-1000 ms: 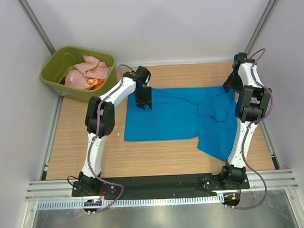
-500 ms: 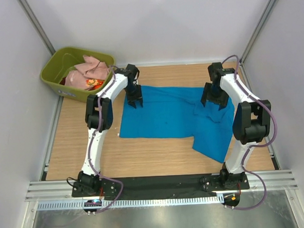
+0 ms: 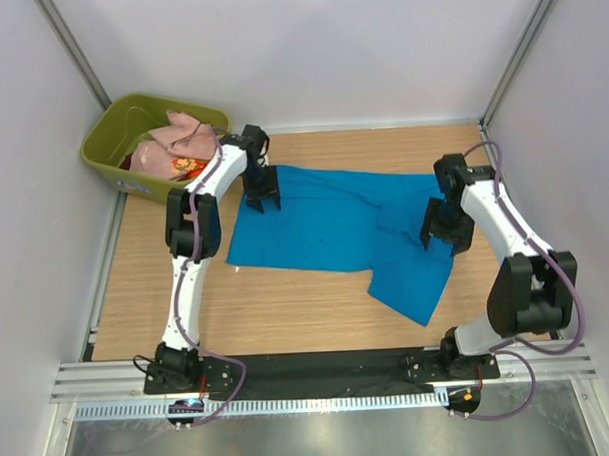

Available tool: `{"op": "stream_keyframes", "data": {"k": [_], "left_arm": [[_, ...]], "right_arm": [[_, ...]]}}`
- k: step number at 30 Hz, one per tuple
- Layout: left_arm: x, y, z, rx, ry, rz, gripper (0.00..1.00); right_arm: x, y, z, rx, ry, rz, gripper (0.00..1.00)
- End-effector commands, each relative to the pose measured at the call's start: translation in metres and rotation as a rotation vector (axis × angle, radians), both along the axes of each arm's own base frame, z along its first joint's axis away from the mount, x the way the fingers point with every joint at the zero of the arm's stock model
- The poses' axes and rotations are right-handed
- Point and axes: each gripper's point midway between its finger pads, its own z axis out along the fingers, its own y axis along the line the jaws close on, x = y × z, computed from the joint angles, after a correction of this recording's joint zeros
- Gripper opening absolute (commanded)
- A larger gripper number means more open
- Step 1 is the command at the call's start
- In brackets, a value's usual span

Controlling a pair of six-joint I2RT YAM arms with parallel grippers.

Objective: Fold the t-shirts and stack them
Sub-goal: Fold the tshirt

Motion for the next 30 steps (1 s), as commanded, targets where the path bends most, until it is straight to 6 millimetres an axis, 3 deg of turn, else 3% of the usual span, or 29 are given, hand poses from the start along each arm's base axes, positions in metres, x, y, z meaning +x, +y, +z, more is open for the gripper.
{"op": "stream_keyframes", "data": {"k": [1,3,4,5,8,9,10,15,18,22,30], "left_arm": [[-0.012,-0.011,0.056,-0.037,-0.087,-0.025,0.55],[-0.021,-0.013,0.070,-0.033,-0.106,-0.038,0.56],[-0.025,-0.012,0.089,-0.038,-0.144,-0.040,0.55],[-0.036,-0.009,0.083,-0.022,-0.122,-0.037,0.55],[-0.066,-0.001,0.091,-0.013,-0.097,-0.015,0.54],[-0.072,0.000,0.095,-0.019,-0.101,-0.009,0.53],[-0.076,0.001,0.096,-0.028,-0.111,-0.002,0.52],[-0.114,0.022,0.101,0.007,-0.107,0.021,0.50],[-0.124,0.031,0.108,-0.003,-0.146,0.040,0.50],[-0.138,0.044,0.099,-0.028,-0.105,0.086,0.50],[-0.144,0.077,0.099,-0.048,-0.090,0.185,0.50]], "right_arm": [[-0.054,0.017,-0.007,0.094,0.071,-0.076,0.62],[-0.069,0.012,-0.012,0.035,0.084,-0.083,0.56],[-0.082,0.009,-0.018,-0.011,0.115,-0.066,0.56],[-0.089,0.010,-0.022,-0.025,0.126,-0.054,0.56],[-0.109,0.029,-0.037,0.080,0.175,-0.101,0.57],[-0.113,0.045,-0.039,0.173,0.188,-0.121,0.57],[-0.116,0.048,-0.051,0.188,0.182,-0.144,0.57],[-0.122,0.048,-0.083,0.174,0.169,-0.212,0.56],[-0.121,0.039,-0.103,0.120,0.164,-0.242,0.52],[-0.106,0.030,-0.099,0.067,0.063,-0.302,0.50],[-0.117,0.029,-0.114,0.056,0.086,-0.367,0.50]]}}
